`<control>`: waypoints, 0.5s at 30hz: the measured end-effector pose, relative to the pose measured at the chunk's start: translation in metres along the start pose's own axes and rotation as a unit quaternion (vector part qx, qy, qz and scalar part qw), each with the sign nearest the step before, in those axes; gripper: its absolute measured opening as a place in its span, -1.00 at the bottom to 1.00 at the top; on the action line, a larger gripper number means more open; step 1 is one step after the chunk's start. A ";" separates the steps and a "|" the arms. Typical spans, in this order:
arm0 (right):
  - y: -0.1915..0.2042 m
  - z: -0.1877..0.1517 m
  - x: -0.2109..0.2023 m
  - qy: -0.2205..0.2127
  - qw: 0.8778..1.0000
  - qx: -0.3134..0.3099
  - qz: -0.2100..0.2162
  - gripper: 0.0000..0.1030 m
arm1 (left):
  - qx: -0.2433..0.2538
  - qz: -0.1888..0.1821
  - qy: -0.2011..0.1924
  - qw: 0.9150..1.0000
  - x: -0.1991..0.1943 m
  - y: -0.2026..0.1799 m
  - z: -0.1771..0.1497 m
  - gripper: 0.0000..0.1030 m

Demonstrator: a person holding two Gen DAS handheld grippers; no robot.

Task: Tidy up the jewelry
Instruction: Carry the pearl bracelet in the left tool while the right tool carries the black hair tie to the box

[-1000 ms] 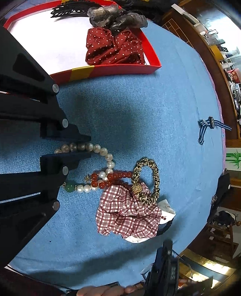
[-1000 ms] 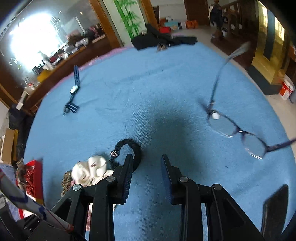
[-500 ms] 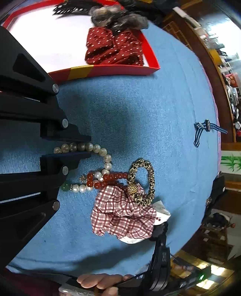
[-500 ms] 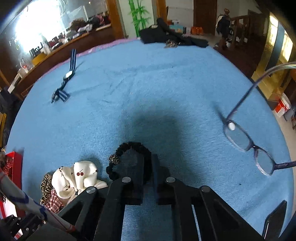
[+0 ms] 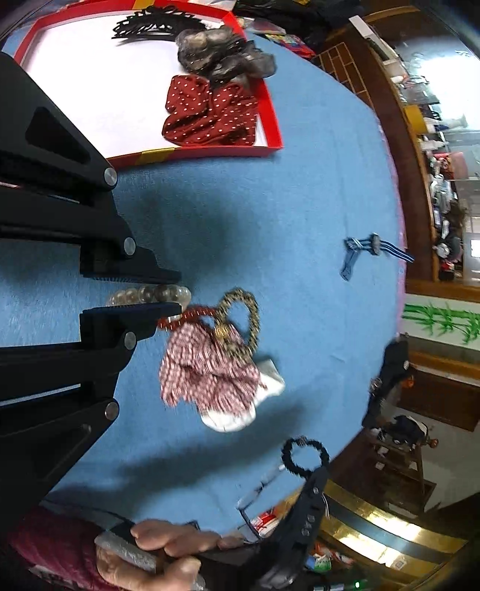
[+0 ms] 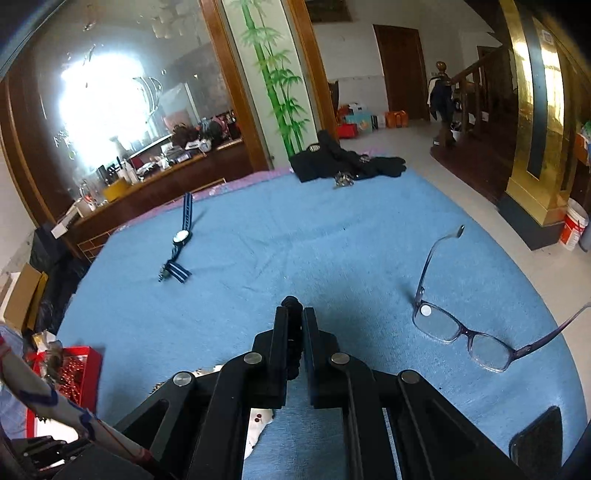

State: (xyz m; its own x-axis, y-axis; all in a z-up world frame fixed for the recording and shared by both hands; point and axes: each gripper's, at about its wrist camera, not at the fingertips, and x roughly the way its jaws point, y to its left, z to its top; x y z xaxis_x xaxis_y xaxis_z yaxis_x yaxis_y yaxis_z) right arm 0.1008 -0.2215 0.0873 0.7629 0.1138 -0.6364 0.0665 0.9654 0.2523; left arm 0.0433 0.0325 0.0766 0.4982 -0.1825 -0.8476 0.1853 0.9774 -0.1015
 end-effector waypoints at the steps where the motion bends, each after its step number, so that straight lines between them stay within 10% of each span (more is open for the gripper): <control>1: 0.002 0.000 -0.001 0.000 1.000 -0.003 0.005 -0.86 | 0.002 -0.002 -0.002 1.000 -0.003 -0.002 0.001 -0.82; 15: 0.025 -0.035 -0.039 0.012 0.996 -0.022 0.084 -0.85 | 0.013 0.007 -0.043 0.999 -0.045 -0.008 -0.015 -0.82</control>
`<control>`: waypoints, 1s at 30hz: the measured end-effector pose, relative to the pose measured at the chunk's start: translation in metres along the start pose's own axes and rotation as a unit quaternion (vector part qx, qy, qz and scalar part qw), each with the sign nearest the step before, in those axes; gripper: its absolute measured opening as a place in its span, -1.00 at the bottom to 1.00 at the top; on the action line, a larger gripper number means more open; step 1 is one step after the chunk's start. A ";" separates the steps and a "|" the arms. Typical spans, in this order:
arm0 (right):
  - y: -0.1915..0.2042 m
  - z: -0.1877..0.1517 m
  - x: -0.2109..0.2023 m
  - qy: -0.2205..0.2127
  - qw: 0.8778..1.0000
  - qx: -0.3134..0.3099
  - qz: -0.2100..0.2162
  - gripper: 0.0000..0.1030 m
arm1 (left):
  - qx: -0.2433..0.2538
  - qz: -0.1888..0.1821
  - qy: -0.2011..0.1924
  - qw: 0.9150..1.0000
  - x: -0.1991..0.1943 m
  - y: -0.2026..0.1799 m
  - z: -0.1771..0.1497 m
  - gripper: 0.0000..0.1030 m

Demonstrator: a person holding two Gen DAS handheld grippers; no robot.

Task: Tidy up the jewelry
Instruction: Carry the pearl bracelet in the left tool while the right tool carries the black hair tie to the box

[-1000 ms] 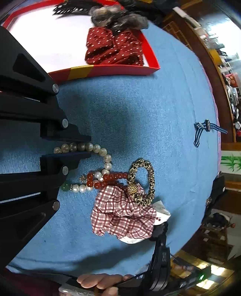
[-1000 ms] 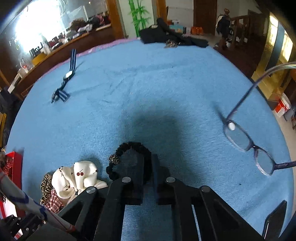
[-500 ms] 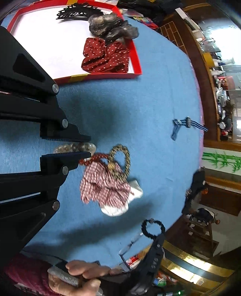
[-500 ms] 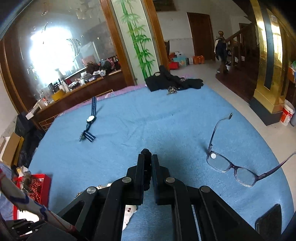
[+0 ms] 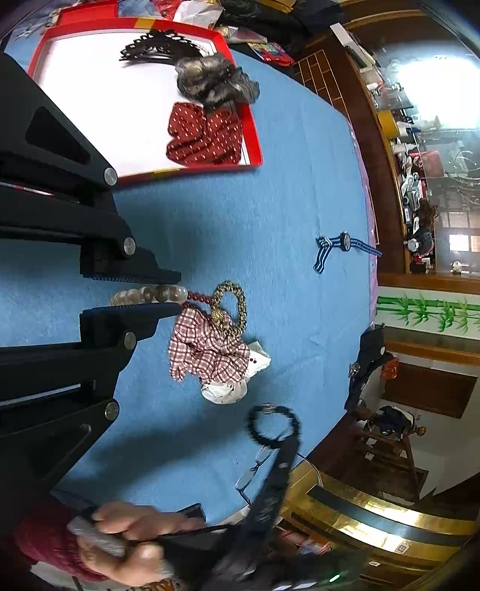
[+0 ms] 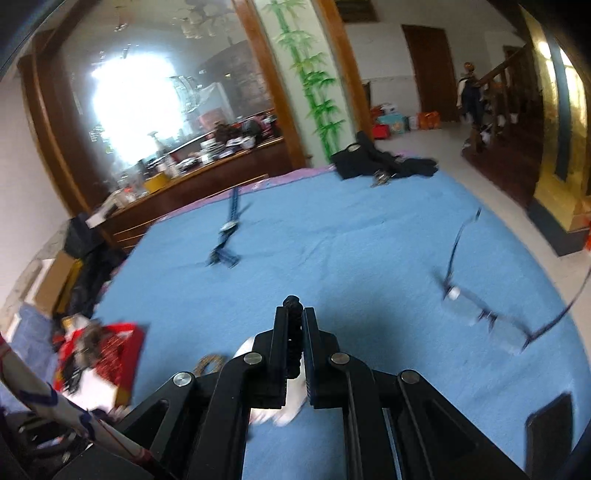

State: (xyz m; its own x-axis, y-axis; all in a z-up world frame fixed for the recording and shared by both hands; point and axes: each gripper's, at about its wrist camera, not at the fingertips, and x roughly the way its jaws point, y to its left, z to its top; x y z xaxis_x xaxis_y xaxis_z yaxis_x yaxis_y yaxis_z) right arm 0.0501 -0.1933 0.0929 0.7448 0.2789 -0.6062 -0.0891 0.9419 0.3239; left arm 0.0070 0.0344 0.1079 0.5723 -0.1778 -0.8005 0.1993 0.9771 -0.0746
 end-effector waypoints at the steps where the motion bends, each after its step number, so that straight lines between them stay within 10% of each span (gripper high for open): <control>1: 0.003 -0.006 -0.002 0.001 1.000 -0.002 0.003 -0.85 | -0.002 0.002 -0.002 1.000 -0.002 0.002 -0.002 -0.82; 30: 0.118 -0.067 -0.030 0.050 0.991 -0.085 0.088 -0.84 | -0.056 0.028 -0.055 0.997 -0.054 0.080 -0.040 -0.82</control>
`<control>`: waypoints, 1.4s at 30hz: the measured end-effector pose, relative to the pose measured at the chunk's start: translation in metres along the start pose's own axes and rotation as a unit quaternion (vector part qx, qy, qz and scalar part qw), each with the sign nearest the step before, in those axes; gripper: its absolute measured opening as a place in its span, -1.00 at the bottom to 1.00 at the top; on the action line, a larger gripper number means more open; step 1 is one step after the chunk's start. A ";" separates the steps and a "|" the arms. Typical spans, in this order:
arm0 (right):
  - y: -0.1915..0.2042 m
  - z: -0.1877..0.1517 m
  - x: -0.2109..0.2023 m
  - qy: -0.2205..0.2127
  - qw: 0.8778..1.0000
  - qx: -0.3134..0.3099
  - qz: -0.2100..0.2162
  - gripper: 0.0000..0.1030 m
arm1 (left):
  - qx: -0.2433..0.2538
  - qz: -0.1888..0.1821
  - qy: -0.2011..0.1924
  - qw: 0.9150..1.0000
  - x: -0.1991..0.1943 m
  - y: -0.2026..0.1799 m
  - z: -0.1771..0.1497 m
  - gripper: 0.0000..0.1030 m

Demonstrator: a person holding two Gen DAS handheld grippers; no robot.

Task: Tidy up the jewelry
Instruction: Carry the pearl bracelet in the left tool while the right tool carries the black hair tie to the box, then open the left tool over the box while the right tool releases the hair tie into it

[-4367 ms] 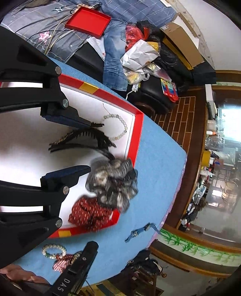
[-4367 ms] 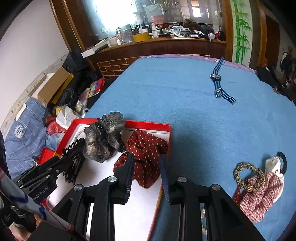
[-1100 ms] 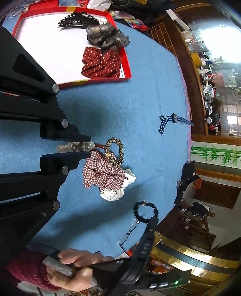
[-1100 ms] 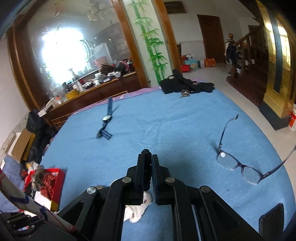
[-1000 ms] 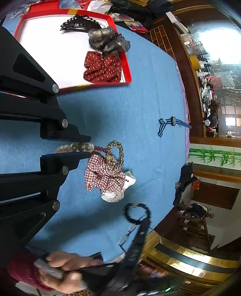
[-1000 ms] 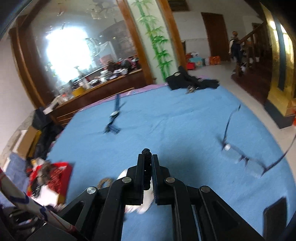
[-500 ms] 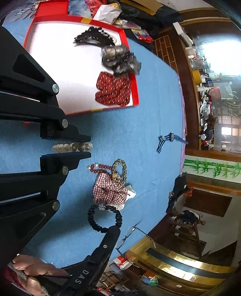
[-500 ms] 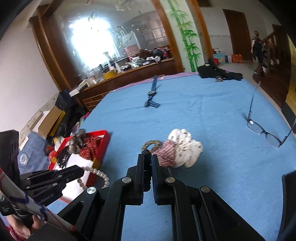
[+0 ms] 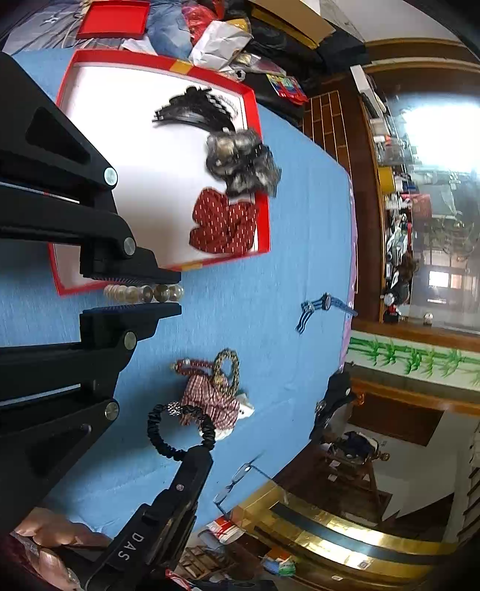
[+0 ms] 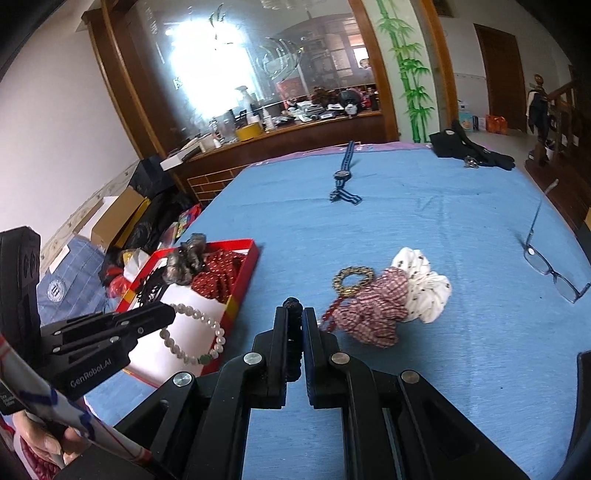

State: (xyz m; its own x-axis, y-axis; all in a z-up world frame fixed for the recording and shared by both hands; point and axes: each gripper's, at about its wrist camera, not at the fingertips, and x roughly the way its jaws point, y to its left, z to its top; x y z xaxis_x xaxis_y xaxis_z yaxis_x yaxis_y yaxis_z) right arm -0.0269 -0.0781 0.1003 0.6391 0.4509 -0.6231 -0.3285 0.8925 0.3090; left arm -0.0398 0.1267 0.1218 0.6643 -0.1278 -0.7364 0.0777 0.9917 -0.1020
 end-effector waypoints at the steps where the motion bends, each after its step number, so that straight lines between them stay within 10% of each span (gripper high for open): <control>1: 0.003 0.000 0.001 0.002 1.000 -0.003 0.002 -0.84 | -0.003 0.003 -0.001 1.000 -0.001 0.004 0.000 -0.82; 42: 0.176 0.026 0.140 0.109 0.985 -0.079 0.104 -0.83 | -0.126 0.100 0.007 0.987 -0.001 0.198 -0.008 -0.82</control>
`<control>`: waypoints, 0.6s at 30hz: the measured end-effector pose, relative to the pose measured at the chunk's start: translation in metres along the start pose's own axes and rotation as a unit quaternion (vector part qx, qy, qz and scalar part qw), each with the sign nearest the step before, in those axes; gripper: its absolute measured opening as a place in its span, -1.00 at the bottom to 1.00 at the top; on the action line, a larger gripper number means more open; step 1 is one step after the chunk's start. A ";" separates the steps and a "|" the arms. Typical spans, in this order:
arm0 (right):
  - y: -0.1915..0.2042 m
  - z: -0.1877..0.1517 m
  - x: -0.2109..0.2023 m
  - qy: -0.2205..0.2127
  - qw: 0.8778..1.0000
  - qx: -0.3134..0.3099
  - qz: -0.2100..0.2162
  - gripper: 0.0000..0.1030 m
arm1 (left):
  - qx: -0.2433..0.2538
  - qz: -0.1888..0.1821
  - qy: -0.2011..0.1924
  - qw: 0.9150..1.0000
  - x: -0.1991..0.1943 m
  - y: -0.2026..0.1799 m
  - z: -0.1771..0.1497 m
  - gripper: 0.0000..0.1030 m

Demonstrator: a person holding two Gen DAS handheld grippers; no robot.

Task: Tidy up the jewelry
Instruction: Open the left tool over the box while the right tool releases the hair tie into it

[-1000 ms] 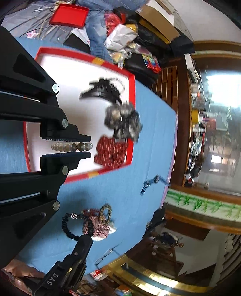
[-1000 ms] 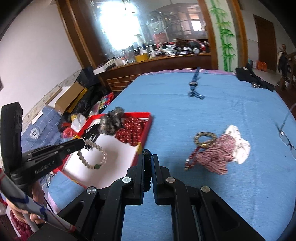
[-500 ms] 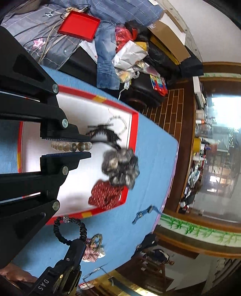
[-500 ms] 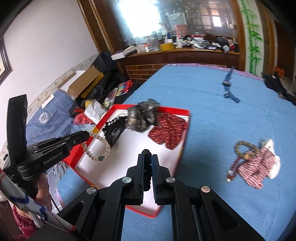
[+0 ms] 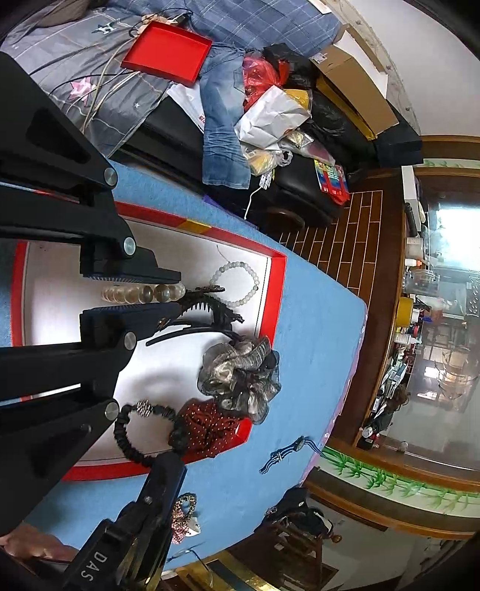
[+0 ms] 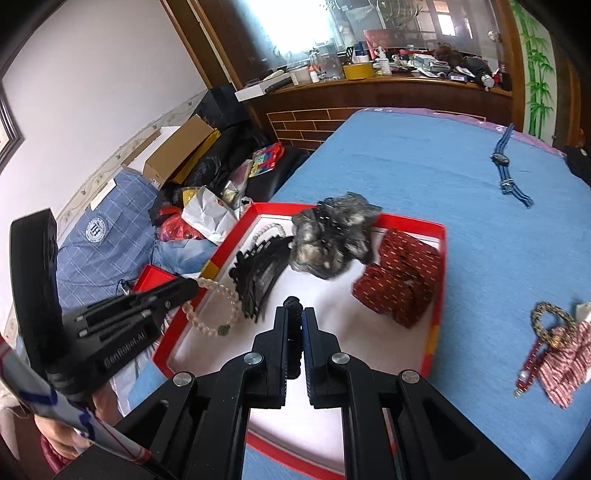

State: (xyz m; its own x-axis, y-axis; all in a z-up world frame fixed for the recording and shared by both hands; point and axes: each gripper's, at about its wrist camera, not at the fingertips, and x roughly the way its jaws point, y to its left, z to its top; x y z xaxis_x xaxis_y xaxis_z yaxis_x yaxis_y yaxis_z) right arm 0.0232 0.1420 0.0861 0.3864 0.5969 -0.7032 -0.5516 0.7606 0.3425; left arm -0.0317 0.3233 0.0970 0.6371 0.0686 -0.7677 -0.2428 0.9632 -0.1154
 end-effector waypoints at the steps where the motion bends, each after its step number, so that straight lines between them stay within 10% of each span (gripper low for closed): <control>1: 0.002 0.001 0.003 0.000 1.000 0.000 0.000 -0.83 | -0.001 -0.001 0.001 1.000 0.002 0.001 0.000 -0.82; 18: -0.006 0.011 0.073 0.043 0.998 0.020 -0.035 -0.83 | -0.016 0.019 0.033 0.999 0.041 0.032 0.001 -0.82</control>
State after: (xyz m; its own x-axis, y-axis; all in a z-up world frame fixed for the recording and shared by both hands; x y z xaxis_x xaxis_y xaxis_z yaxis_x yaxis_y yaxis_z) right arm 0.0626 0.1838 0.0395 0.3570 0.5190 -0.7767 -0.4950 0.8102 0.3139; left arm -0.0124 0.3568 0.0624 0.5777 0.0872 -0.8116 -0.2902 0.9513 -0.1043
